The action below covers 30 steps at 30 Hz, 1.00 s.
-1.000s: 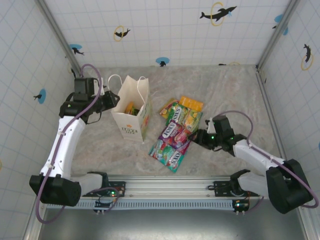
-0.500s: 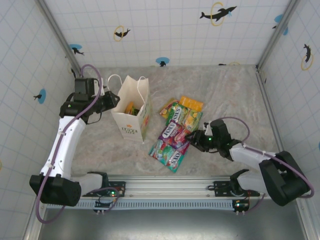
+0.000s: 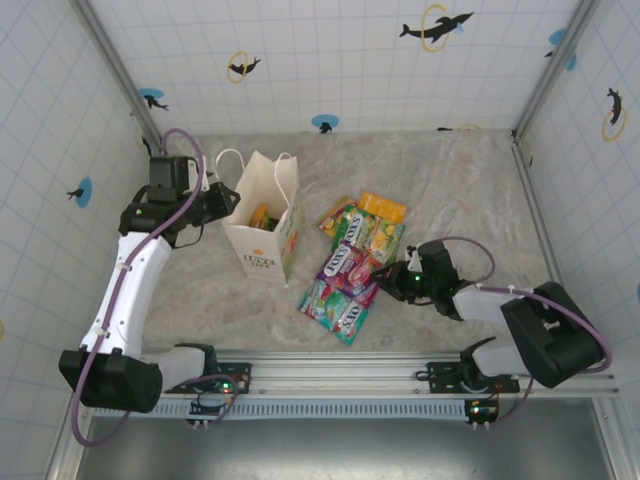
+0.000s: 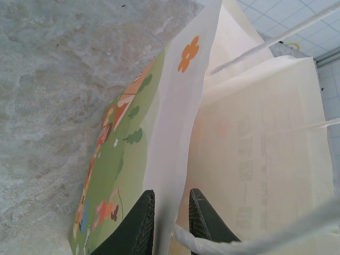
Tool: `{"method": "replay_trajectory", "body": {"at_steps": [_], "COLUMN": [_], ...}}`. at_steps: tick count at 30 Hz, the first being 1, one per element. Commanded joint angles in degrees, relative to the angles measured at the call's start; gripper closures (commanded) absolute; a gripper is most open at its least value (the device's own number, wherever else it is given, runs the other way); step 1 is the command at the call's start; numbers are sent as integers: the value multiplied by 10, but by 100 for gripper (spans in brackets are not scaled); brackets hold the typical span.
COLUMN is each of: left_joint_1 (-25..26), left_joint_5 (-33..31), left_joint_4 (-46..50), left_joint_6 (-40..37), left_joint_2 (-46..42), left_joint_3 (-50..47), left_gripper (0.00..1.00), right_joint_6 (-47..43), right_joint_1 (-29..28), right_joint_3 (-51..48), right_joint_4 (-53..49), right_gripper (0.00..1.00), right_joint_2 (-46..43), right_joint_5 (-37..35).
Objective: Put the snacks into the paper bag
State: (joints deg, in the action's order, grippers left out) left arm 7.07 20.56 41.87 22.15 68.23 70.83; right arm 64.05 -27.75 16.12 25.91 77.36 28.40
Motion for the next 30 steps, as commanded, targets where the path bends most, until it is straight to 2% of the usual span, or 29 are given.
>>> {"method": "replay_trajectory", "body": {"at_steps": [1, 5, 10, 18, 30], "left_joint_1": [-2, -2, -2, -2, -2], "left_joint_5": [12, 4, 3, 4, 4], "left_joint_4": [-6, -6, -7, -9, -13], "left_joint_6": [1, 1, -1, -3, -3], "left_joint_2": [-3, -6, -6, -2, -5], "left_joint_3": [-6, -7, -6, -3, -3], "left_gripper": [78, 78, 78, 78, 79], "right_joint_6": [-4, -22, -71, -128, -210], "right_joint_1": [1, 3, 1, -23, -98], "right_joint_3": [5, 18, 63, 169, 351], "right_joint_4": [29, -7, -99, -205, -195], "right_gripper": [76, 91, 99, 100, 100], "right_joint_2": [3, -29, -84, -144, -134], "right_joint_5": [1, -13, -49, -137, -269]}}
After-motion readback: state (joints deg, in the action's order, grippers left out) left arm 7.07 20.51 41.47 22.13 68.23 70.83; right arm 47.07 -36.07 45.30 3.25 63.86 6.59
